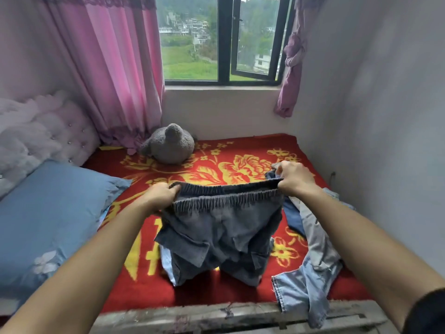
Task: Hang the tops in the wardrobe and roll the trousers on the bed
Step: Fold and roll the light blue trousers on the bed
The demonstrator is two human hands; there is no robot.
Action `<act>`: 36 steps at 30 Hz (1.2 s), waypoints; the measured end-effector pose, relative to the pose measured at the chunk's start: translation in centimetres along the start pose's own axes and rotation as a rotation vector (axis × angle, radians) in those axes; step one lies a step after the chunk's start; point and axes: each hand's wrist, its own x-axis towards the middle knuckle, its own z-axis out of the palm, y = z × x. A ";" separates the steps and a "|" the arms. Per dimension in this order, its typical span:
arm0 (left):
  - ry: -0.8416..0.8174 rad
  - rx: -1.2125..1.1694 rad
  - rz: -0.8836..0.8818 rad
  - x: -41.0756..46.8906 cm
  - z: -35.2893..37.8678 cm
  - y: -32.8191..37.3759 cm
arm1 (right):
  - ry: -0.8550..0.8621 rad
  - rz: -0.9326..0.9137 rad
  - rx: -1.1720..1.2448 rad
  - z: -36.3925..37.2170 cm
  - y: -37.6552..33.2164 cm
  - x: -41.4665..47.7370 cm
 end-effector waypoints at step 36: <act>0.418 -1.013 0.396 24.4 -20.1 27.6 | 0.465 -0.155 1.259 -14.4 -9.5 34.8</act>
